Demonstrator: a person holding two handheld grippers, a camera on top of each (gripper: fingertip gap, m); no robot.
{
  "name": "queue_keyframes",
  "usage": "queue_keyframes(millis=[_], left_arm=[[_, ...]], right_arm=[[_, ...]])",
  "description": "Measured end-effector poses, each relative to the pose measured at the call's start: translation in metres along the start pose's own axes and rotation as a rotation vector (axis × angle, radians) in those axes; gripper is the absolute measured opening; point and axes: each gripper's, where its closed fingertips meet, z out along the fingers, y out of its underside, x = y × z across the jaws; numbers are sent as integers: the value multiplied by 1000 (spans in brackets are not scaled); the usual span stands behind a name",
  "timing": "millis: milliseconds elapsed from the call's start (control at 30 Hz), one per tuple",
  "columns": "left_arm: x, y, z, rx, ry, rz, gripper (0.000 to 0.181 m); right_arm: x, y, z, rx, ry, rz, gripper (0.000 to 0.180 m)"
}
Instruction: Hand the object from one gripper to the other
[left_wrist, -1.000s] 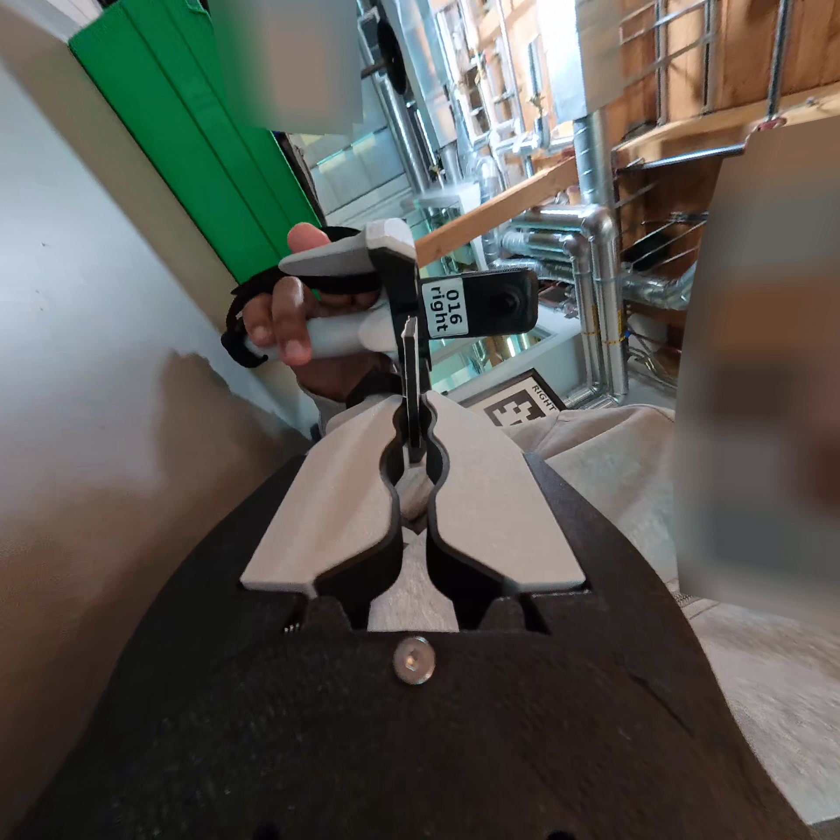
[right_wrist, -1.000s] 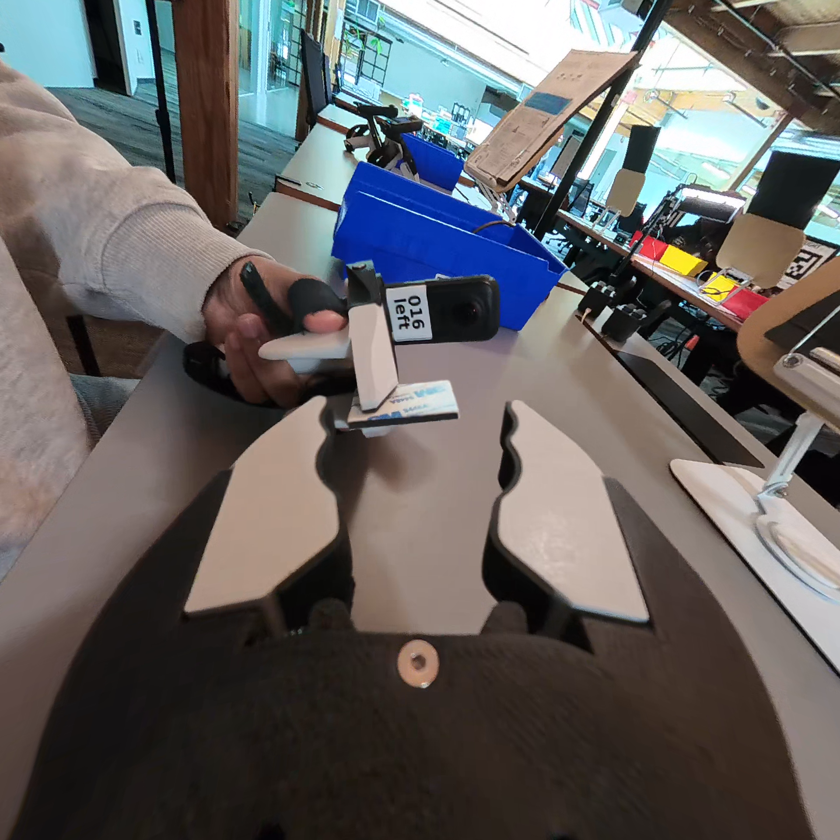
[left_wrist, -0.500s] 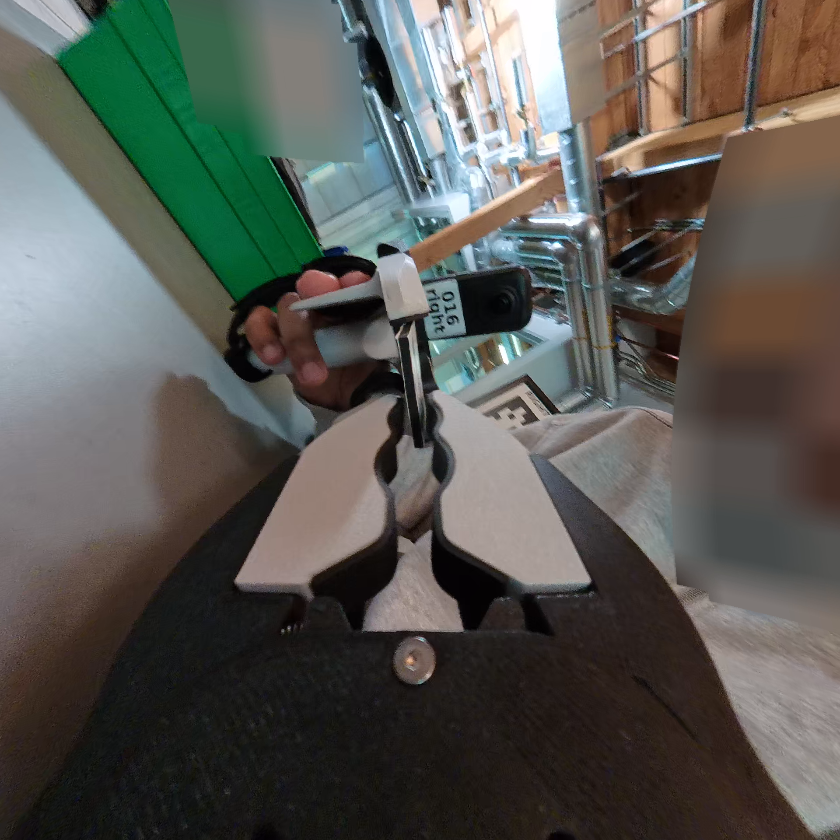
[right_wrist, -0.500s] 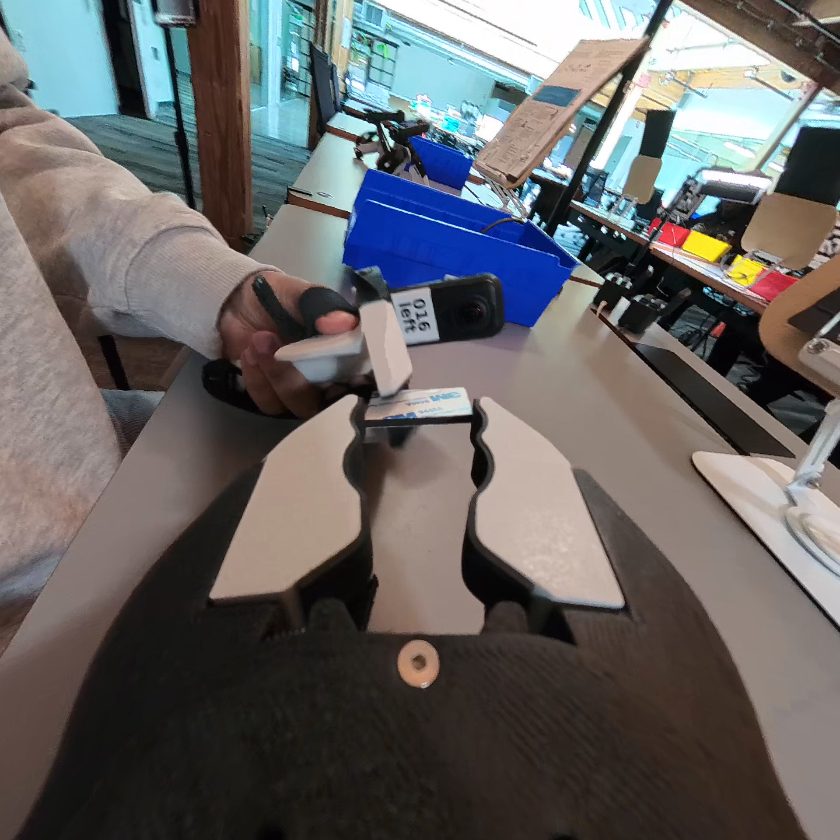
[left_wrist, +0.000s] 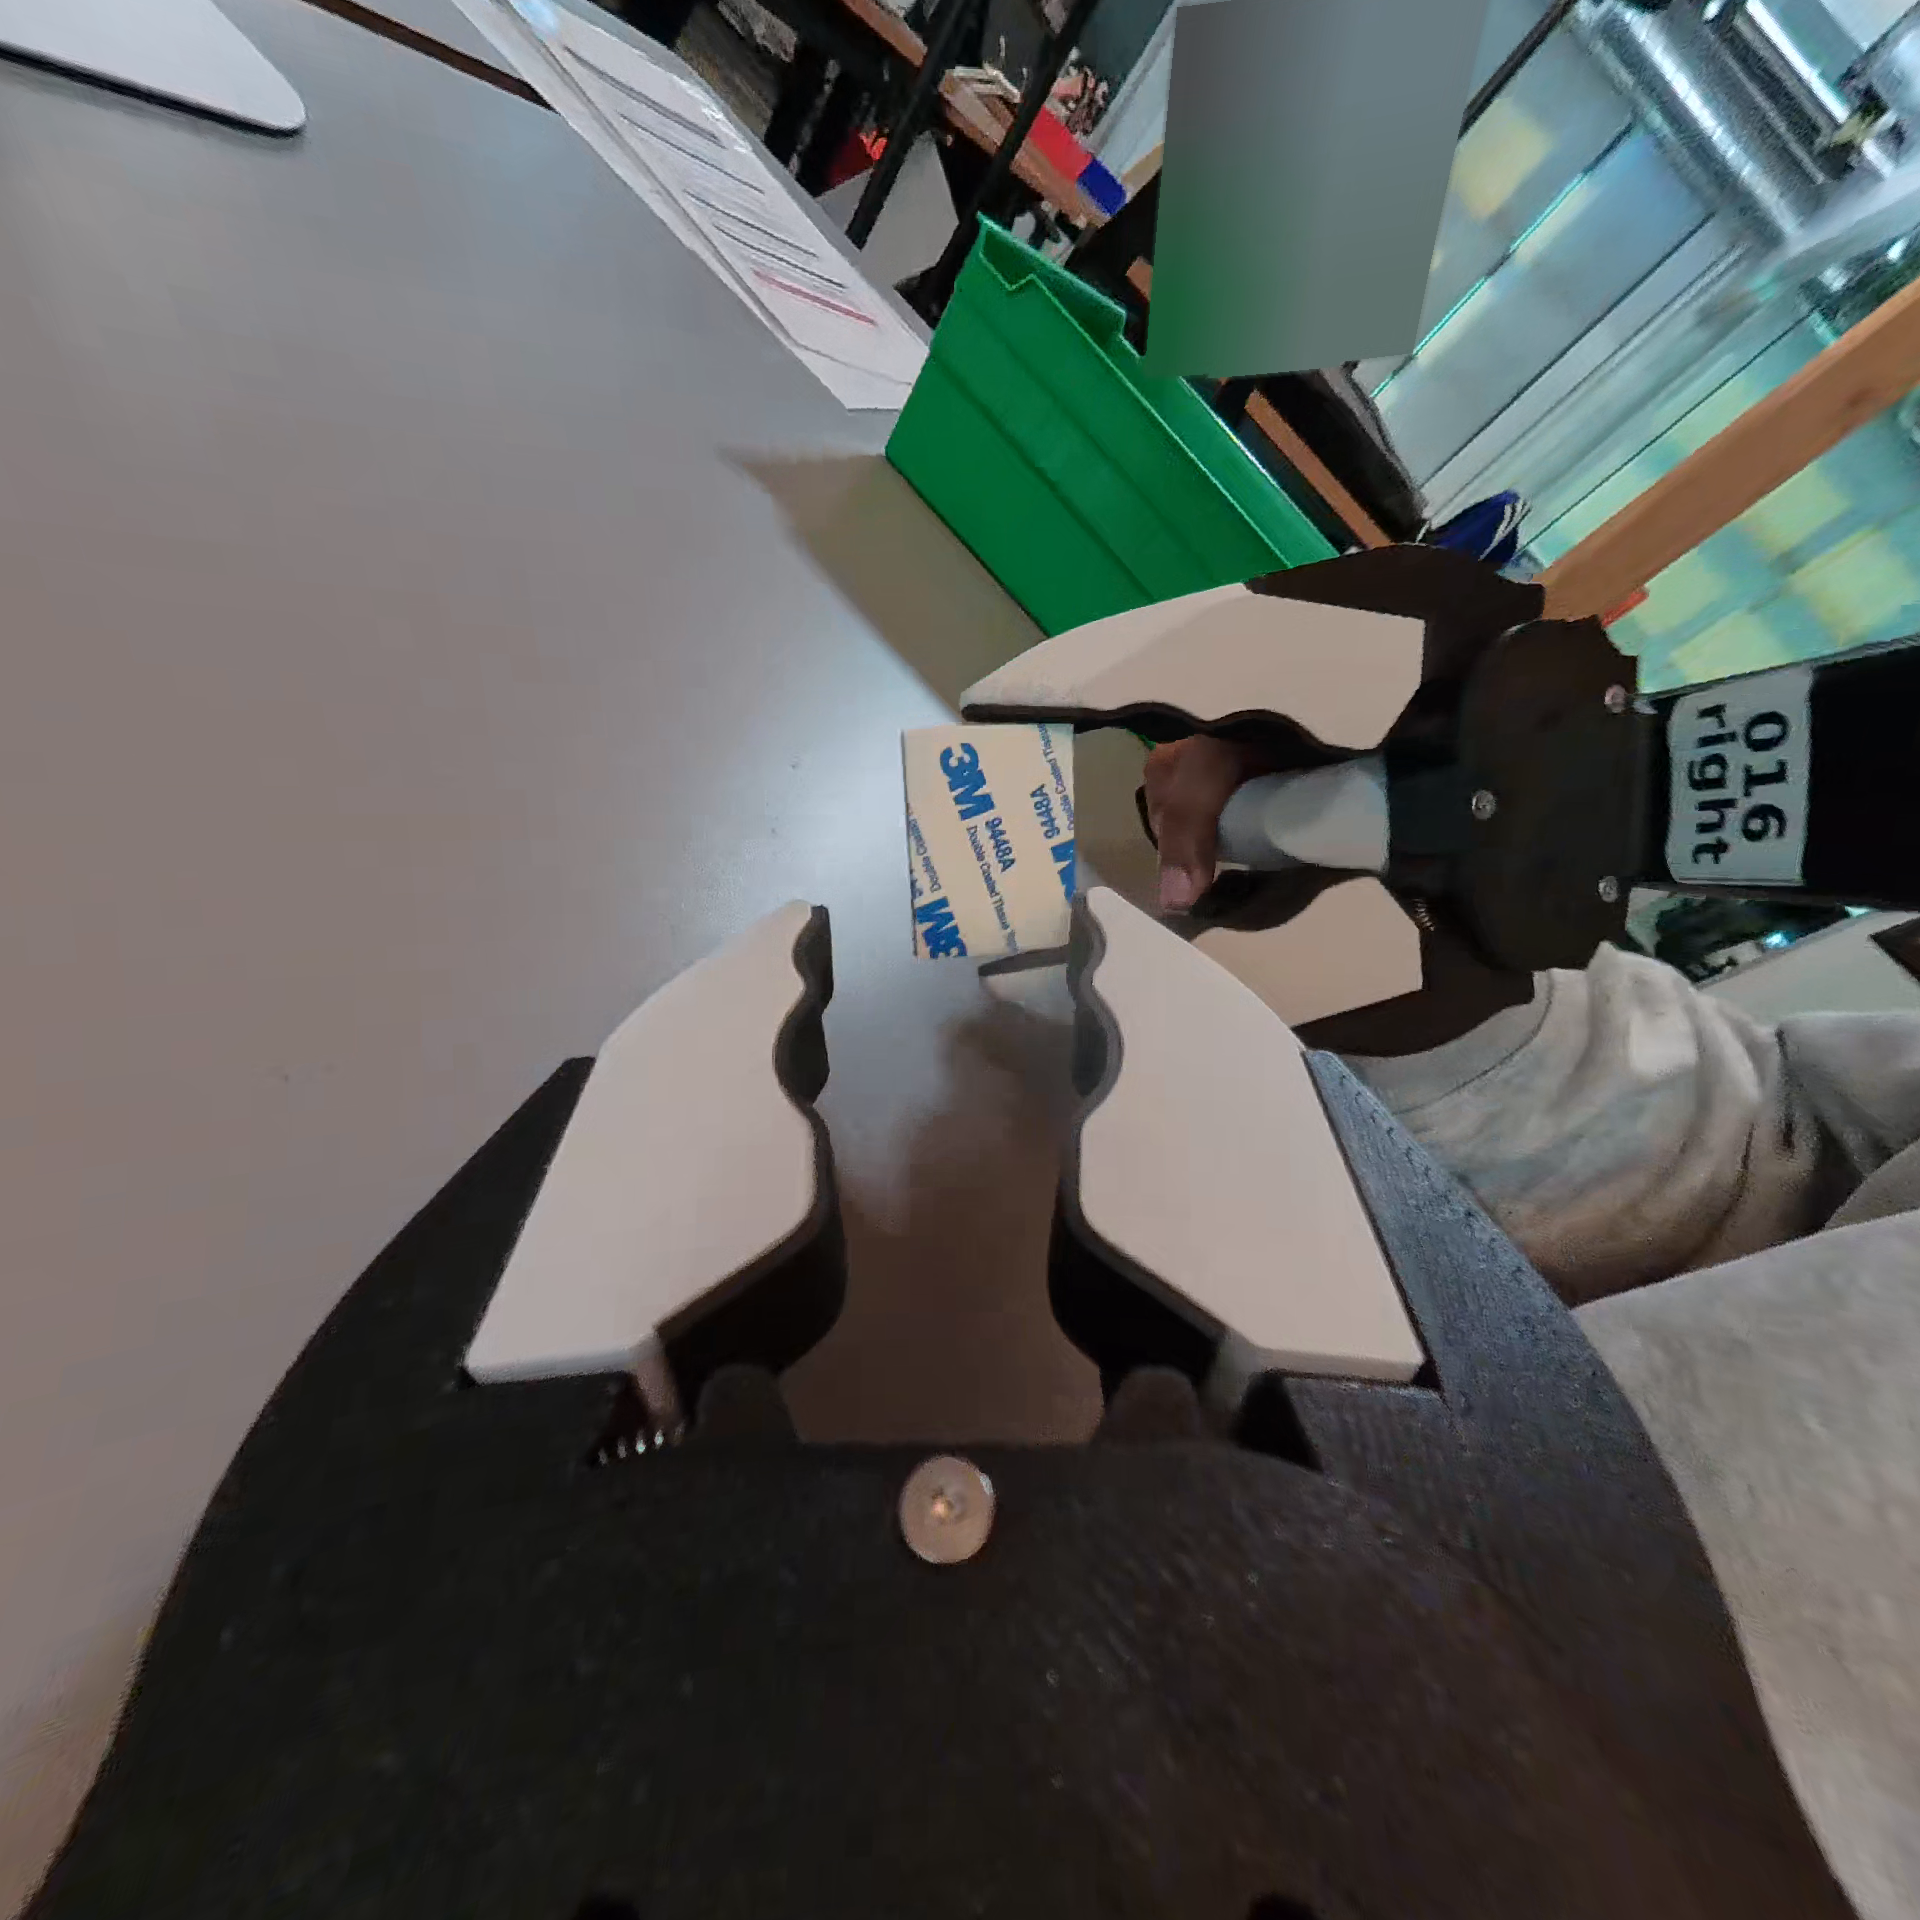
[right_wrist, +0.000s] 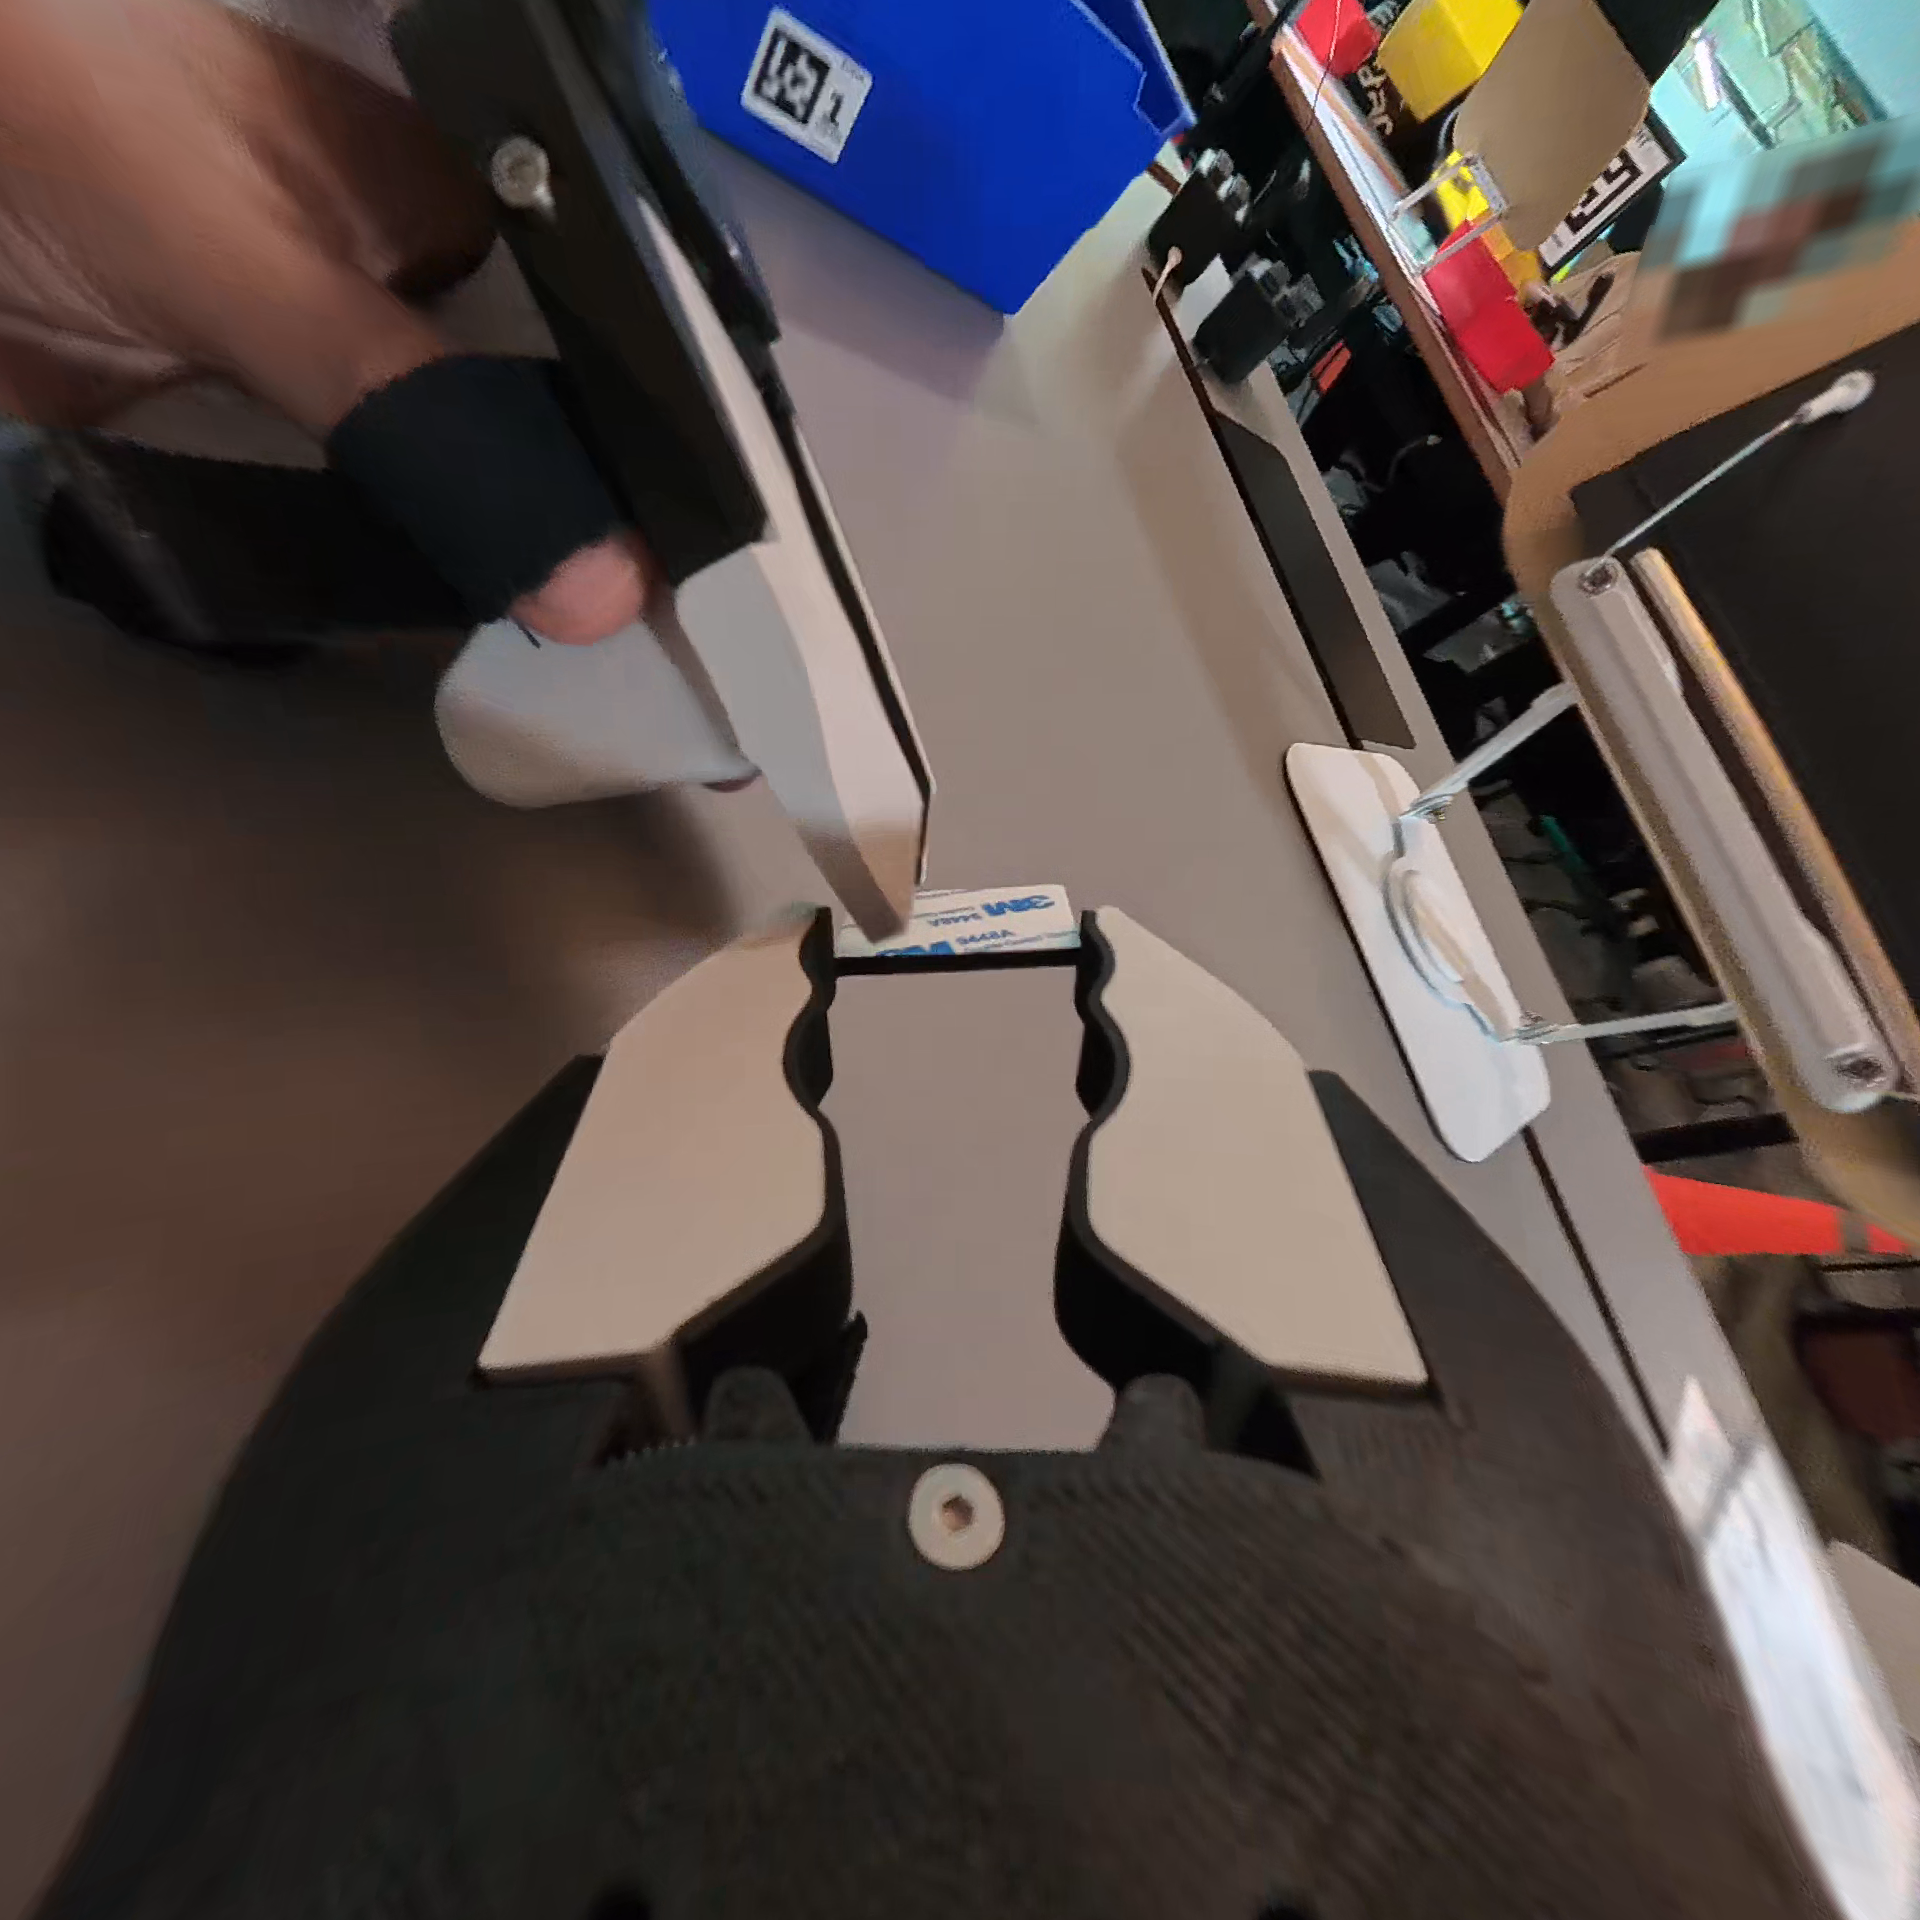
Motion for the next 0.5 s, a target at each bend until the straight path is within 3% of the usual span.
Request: queue_keyframes(millis=[233, 400, 433, 500], left_arm=[[5, 2, 2, -8, 17, 19, 40], [2, 3, 1, -20, -13, 32, 32], [1, 2, 0, -13, -12, 29, 32], [3, -2, -1, 11, 13, 5, 32]], right_arm=[[-17, -2, 8, -90, 27, -202, 46], [-18, -6, 10, -66, 48, -227, 46], [-17, -6, 10, -45, 56, -216, 48], [-10, -8, 10, -3, 82, -166, 70]])
